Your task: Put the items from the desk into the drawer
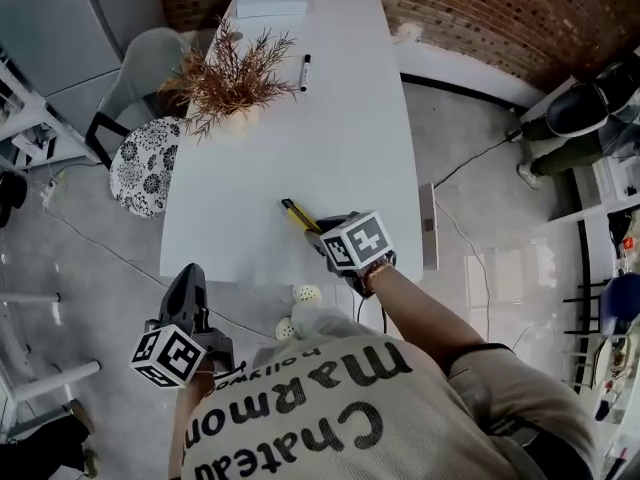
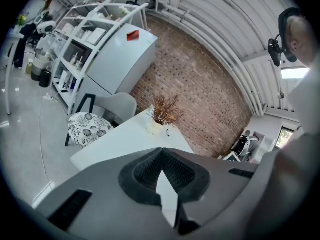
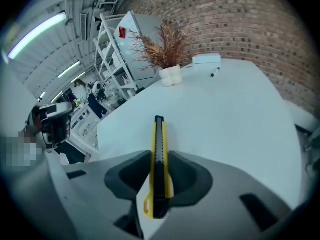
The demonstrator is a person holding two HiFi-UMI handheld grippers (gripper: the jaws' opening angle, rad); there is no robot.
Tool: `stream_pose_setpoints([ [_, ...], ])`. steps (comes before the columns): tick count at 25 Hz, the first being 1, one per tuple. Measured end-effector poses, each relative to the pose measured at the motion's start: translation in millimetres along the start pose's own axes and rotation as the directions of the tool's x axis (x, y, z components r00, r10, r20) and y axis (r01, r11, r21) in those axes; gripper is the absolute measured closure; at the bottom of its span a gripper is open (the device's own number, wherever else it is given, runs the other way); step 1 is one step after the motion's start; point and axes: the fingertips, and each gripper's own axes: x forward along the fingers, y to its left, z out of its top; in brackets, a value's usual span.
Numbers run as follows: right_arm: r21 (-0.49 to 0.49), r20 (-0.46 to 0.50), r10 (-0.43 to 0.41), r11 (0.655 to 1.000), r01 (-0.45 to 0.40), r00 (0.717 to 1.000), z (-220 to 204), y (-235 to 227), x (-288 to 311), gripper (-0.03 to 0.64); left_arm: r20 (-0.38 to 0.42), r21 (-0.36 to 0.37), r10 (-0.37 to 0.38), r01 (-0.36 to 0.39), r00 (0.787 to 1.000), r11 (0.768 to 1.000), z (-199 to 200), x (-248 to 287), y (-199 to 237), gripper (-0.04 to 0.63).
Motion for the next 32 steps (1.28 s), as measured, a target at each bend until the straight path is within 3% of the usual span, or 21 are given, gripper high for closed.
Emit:
stream_pose_setpoints([
  [4, 0.129, 0.083, -0.039, 0.991, 0.028, 0.996, -20, -5, -32, 0.499, -0.049, 0.027, -0.057, 0.058, 0.997, 0.998, -16, 2, -18, 0.594],
  [10, 0.338, 0.228, -0.128, 0.940, 0.044, 0.965, -47, -20, -78, 0.499, -0.136, 0.078, -0.174, 0.186, 0.975, 0.979, -40, 26, -55, 0.594],
  [18, 0.517, 0.311, -0.284, 0.851, 0.089, 0.907, -90, -68, -144, 0.499, -0.273, 0.078, -0.303, 0.335, 0.913, 0.939, -86, 65, -126, 0.594],
  [26, 0.603, 0.331, -0.405, 0.785, 0.139, 0.852, -127, -129, -197, 0.499, -0.298, 0.089, -0.320, 0.360, 0.899, 0.929, -103, 93, -168, 0.594],
  [32, 0.633, 0.329, -0.430, 0.761, 0.142, 0.841, -148, -186, -230, 0.499, -0.290, 0.106, -0.319, 0.362, 0.902, 0.926, -118, 119, -219, 0.594],
])
